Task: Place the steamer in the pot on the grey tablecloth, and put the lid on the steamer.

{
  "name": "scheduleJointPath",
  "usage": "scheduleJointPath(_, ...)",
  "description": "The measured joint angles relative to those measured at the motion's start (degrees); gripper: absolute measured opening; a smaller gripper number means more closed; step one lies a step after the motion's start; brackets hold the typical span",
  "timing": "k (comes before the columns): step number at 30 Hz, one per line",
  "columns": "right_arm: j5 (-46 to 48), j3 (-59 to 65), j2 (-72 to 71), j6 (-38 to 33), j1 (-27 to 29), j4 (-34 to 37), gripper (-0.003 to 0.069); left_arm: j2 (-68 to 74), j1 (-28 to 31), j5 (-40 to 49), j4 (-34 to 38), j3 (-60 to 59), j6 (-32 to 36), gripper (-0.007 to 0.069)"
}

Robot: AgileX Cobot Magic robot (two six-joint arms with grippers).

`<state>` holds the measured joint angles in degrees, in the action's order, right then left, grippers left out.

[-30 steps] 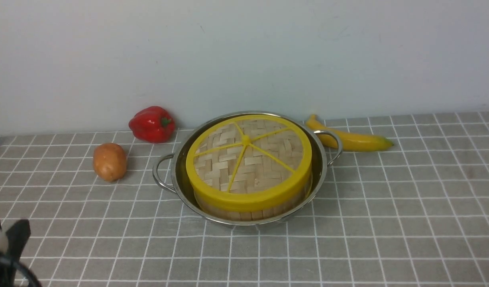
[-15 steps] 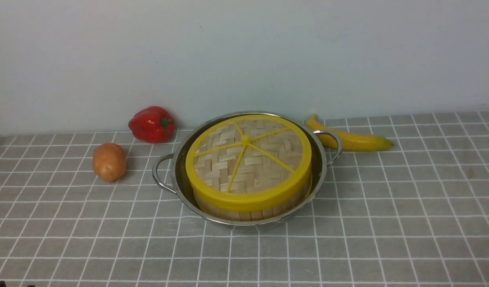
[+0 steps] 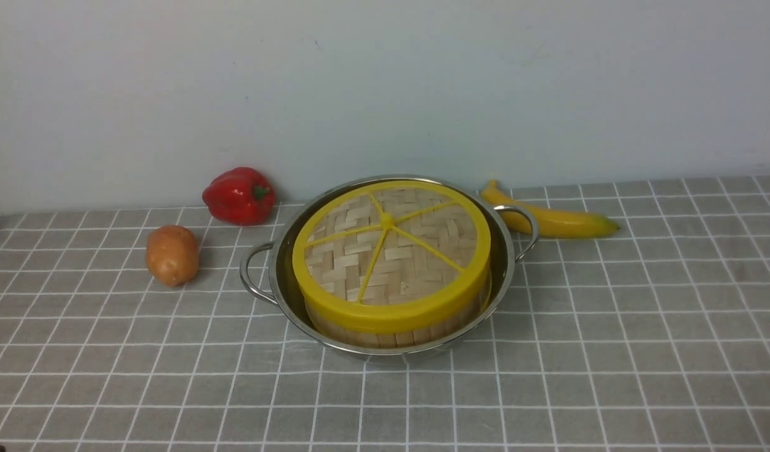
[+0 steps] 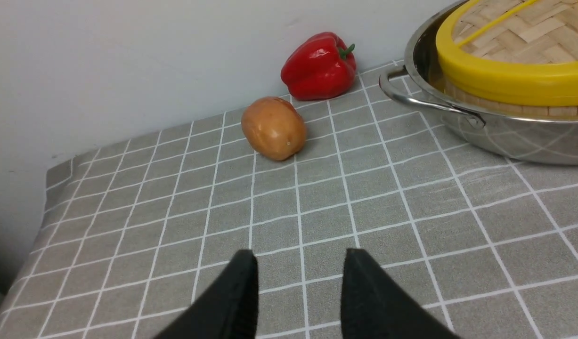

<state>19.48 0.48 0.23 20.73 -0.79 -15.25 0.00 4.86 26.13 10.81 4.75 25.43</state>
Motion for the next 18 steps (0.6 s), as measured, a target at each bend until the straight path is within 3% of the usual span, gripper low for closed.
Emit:
scheduleJointPath(5,0.0,0.0,0.0,0.0,0.0,0.0,0.0243,0.0,0.0,0.0,0.68,0.0,-1.54,0.0242)
scheduleJointPath(12,0.0,0.0,0.0,0.0,0.0,0.0,0.0243,0.0,0.0,-0.56,-10.2,-0.93,-15.53,0.0242)
scheduleJointPath(18,0.0,0.0,0.0,0.0,0.0,0.0,0.0243,-0.03,0.0,-2.93,-11.43,-4.75,-19.34,0.0242)
